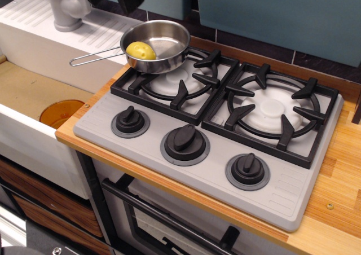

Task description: Put pot or pan on stove and put potato in pot or pan

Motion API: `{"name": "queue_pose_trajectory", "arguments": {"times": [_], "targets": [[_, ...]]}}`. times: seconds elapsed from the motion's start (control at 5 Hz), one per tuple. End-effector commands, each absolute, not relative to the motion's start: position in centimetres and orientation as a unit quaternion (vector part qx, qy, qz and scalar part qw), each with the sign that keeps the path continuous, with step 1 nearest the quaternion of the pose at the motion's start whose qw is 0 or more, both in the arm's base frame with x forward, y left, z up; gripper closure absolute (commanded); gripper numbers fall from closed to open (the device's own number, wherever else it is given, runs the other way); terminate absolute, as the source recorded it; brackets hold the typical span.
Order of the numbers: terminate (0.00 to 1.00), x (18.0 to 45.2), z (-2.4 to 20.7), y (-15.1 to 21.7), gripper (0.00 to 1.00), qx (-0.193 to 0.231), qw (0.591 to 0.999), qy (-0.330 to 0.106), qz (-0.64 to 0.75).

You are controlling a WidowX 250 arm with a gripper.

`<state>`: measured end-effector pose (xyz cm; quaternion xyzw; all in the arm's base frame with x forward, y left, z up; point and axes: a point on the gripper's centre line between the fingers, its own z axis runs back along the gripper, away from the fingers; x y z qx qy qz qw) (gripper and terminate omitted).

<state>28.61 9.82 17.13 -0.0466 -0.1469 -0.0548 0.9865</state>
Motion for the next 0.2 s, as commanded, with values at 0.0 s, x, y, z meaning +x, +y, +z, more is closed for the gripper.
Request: {"name": "queue_pose_trajectory", "arguments": {"times": [0.0], "targets": [[1.00, 27.89, 19.18, 10.18, 0.00, -0.044, 0.980, -0.187, -0.054]]}}
